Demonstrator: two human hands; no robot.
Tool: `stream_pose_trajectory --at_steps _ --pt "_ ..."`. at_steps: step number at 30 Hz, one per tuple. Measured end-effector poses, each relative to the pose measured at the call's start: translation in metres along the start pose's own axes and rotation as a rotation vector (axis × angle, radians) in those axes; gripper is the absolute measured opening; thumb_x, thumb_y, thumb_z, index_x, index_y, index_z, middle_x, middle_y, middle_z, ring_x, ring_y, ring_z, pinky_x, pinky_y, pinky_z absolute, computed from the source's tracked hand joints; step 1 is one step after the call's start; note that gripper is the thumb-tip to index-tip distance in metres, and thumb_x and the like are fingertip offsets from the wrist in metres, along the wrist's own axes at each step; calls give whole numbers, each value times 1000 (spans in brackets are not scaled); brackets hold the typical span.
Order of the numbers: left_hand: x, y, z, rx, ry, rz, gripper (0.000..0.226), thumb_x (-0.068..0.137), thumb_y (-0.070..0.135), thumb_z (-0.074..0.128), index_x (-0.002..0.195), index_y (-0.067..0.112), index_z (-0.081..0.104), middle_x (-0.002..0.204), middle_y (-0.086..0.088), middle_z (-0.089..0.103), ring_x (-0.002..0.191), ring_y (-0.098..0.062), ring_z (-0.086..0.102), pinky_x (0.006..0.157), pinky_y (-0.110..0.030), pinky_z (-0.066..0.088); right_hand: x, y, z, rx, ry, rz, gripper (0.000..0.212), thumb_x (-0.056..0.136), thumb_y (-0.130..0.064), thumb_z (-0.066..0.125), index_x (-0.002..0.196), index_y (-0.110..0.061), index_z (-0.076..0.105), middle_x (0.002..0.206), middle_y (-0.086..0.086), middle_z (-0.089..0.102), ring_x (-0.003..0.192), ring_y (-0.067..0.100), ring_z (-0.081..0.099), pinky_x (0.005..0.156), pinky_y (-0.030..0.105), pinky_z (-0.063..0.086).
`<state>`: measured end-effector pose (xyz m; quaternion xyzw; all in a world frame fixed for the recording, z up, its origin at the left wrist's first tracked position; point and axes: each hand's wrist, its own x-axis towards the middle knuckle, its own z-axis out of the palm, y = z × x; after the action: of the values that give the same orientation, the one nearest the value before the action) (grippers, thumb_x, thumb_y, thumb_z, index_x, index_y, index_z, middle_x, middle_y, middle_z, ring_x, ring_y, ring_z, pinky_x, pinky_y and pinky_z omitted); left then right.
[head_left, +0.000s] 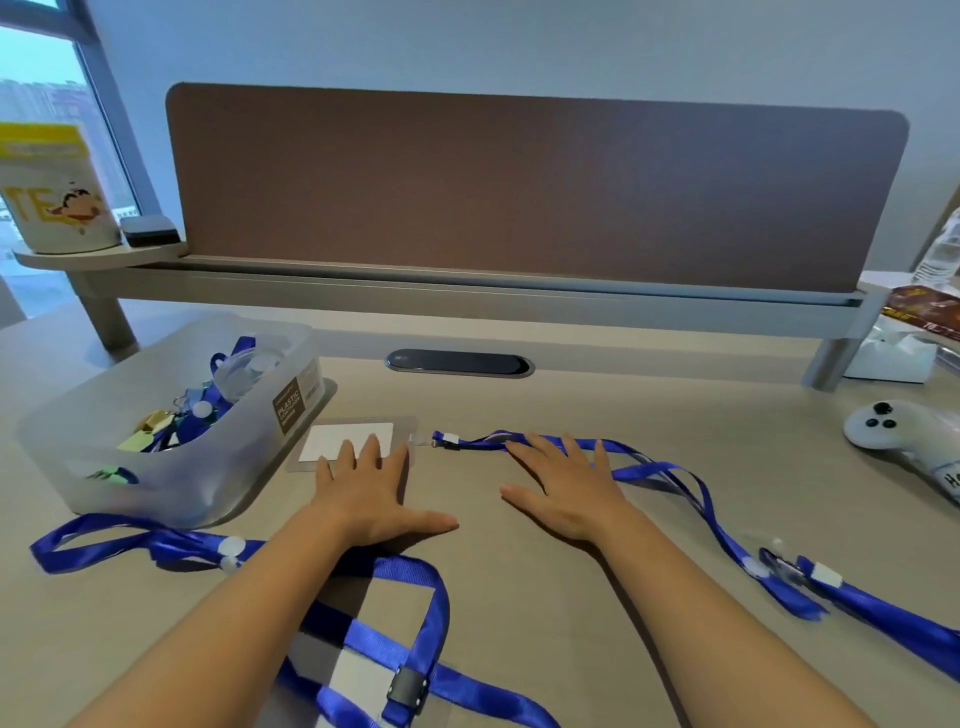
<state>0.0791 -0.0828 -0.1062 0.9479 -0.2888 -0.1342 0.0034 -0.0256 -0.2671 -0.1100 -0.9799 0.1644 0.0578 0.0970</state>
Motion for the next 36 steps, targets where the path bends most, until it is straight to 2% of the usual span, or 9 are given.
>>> stream_pose_trajectory --at_steps 4,7,10,13,18,24,28,32,36 --pt "7 -3 0 3 45 -5 99 68 77 37 142 25 -3 155 -10 -6 141 -35 -8 115 -55 -1 10 7 -5 -39 74 -6 60 91 -55 26 145 -35 10 159 -4 -3 145 27 -11 114 59 -8" --pt "7 8 0 -2 113 -42 92 73 75 31 143 23 1 155 -11 -3 142 -36 -5 115 -53 2 -1 5 -5 -60 173 206 67 90 -57 23 146 -28 0 157 5 -15 143 36 -15 112 60 -7" --pt "7 24 3 -53 156 -39 87 75 73 29 142 23 4 155 -13 3 140 -38 4 114 -51 11 -18 8 -1 59 126 429 73 90 -59 19 147 -21 -5 156 13 -17 141 40 -16 110 63 -8" --pt "10 33 8 -68 132 -32 89 72 76 29 141 27 3 154 -11 7 140 -39 7 114 -54 14 -28 26 5 92 78 512 74 88 -62 14 147 -21 -5 157 14 -13 143 38 -13 109 63 -10" --pt "20 35 6 -50 102 -41 98 66 80 34 142 28 -1 155 -10 1 141 -37 -1 113 -58 7 -13 57 -1 58 67 342 68 89 -60 19 147 -26 6 158 10 1 145 34 -5 111 62 -3" --pt "34 34 0 -44 120 -10 93 69 76 37 142 29 2 155 -9 3 141 -36 0 113 -55 7 3 94 -15 62 179 171 56 88 -56 32 136 -28 34 147 2 33 138 22 26 113 59 11" --pt "39 43 0 -15 137 15 92 69 78 35 141 30 6 152 -9 11 139 -36 8 113 -52 12 1 108 -18 61 193 196 56 89 -53 35 137 -26 33 146 3 33 137 22 29 113 59 9" --pt "32 47 -4 -42 140 26 88 72 73 38 142 29 5 155 -8 5 141 -35 1 114 -52 8 -3 105 -20 6 210 195 61 90 -51 33 144 -24 22 152 3 26 141 23 21 114 59 9" --pt "9 37 -15 -133 166 102 85 77 64 45 142 27 4 156 -5 -2 143 -29 -4 117 -48 6 -17 74 -30 111 258 153 57 92 -42 37 142 -15 29 149 7 35 136 24 33 111 44 29"
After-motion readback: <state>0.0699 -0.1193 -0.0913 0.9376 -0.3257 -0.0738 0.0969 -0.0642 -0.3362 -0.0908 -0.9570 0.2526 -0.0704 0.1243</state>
